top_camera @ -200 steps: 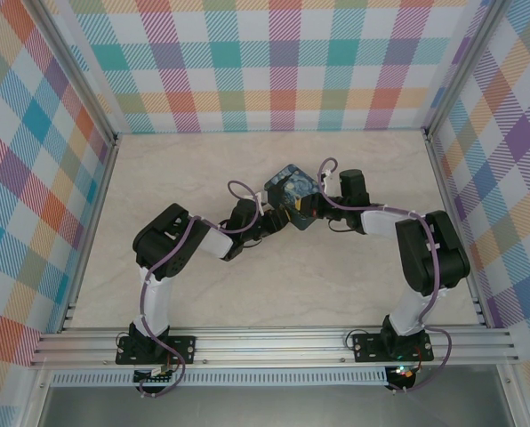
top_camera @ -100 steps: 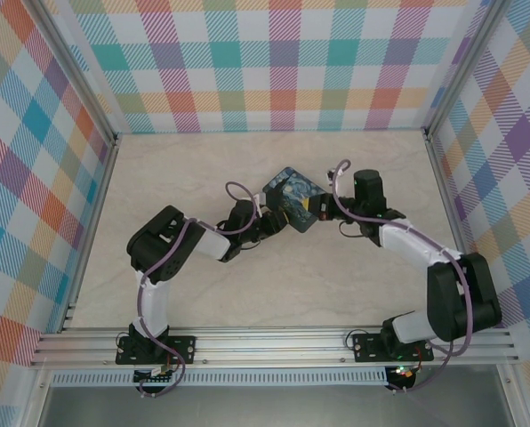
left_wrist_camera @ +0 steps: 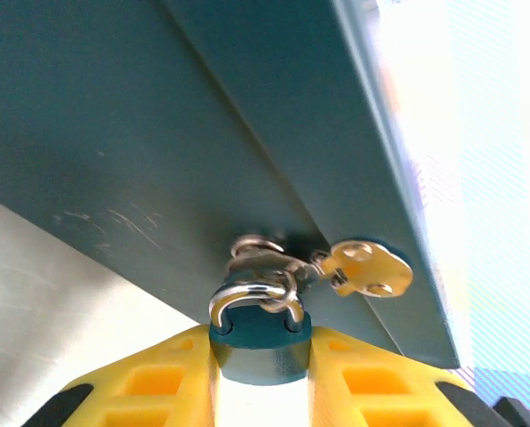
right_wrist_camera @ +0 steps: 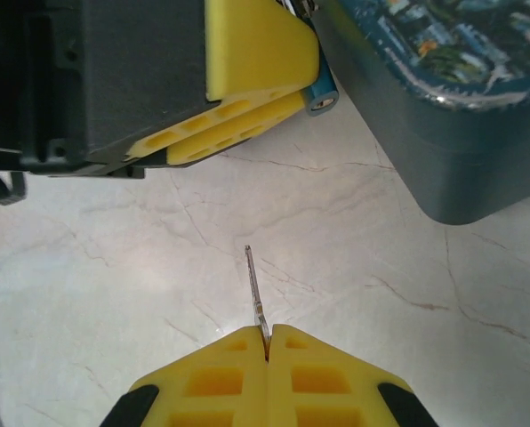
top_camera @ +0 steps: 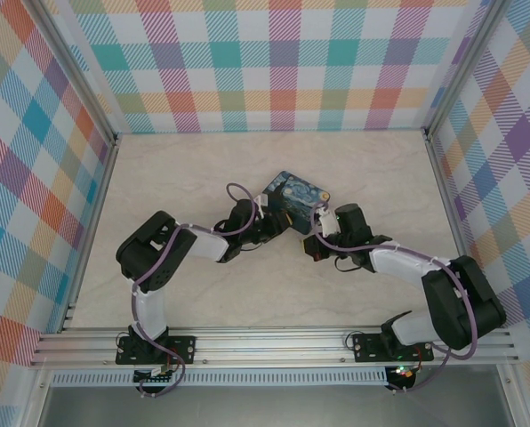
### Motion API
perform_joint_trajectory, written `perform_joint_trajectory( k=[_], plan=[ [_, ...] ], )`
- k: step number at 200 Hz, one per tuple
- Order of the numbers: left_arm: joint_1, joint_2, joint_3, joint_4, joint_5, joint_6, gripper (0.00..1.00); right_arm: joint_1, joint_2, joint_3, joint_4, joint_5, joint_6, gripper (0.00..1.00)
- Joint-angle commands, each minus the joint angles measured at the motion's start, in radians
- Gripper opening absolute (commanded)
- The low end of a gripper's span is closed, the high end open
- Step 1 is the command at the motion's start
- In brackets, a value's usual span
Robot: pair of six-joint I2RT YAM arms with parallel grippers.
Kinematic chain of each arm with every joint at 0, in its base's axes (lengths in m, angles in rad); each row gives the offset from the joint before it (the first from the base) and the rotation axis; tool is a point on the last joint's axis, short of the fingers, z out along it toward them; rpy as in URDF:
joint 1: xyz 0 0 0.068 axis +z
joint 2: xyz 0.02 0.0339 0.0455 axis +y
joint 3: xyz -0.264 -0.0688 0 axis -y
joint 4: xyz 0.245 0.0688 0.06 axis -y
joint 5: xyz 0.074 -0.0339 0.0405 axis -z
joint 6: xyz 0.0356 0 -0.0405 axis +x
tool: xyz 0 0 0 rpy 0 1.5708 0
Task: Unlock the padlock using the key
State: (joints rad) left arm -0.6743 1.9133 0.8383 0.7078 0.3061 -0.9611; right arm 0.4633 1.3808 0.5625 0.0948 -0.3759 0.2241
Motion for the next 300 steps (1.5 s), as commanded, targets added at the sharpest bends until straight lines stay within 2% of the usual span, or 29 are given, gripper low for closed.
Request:
perform_joint_trajectory(
  k=[1, 127, 240, 300],
  plan=[
    [-0.017, -0.051, -0.006, -0.012, 0.022, -0.027, 0.27, 0.017, 0.037, 0.012, 0.029, 0.059, -0.062, 0.03],
    [-0.041, -0.071, 0.017, -0.063, 0.04, -0.055, 0.24, 0.076, 0.11, 0.077, 0.038, 0.216, -0.175, 0.03],
    [-0.047, -0.063, 0.012, -0.067, 0.03, -0.056, 0.23, 0.08, 0.149, 0.099, 0.06, 0.249, -0.146, 0.03],
    [-0.048, -0.062, 0.01, -0.067, 0.024, -0.057, 0.23, 0.08, 0.138, 0.087, 0.105, 0.203, -0.137, 0.03]
  ],
)
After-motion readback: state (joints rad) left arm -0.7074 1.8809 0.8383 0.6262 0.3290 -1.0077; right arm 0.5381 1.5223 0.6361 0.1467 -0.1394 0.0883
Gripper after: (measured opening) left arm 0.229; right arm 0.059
